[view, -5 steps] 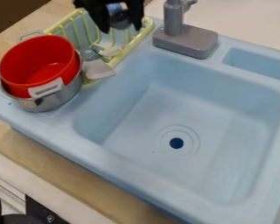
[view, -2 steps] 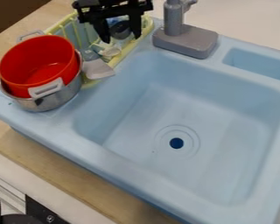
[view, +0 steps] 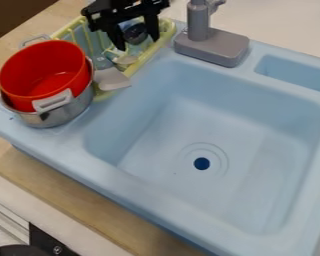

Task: Put the blue spoon in the yellow pot

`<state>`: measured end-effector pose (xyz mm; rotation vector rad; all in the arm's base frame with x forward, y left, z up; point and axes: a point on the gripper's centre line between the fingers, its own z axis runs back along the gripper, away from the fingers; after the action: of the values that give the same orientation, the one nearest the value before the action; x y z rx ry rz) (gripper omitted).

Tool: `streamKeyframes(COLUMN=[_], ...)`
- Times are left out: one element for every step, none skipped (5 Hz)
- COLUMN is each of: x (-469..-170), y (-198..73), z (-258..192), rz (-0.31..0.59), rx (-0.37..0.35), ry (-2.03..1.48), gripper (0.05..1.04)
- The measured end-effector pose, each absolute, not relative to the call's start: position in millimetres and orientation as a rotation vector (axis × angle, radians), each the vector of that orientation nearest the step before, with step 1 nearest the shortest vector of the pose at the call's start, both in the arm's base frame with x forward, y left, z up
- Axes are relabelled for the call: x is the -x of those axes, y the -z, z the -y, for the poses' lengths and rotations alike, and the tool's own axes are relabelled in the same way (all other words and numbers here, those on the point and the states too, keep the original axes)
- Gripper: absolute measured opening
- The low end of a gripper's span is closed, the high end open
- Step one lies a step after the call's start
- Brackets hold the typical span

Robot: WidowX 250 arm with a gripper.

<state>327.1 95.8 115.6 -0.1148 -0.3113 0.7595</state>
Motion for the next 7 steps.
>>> streamKeyframes(x=[-328,-331,-329,-326,-327,-317,-308], y=[-111,-113,-120,-120,-138,-144,-151], z=[-92,-90,-87,-77,-64,-48,-35], rz=[0.323,0.338,0.356,0.316,0.365,0.322,0.299], rx=[0.107,0.131,0.13,0.124,0.099,0.107,0.12], ry=[-0.751,-0.747,-0.713,-0.63,-0.444,-0.278,-0.097], gripper=[0.967,0.995,0.995,0.995,0.995,0.995,0.995])
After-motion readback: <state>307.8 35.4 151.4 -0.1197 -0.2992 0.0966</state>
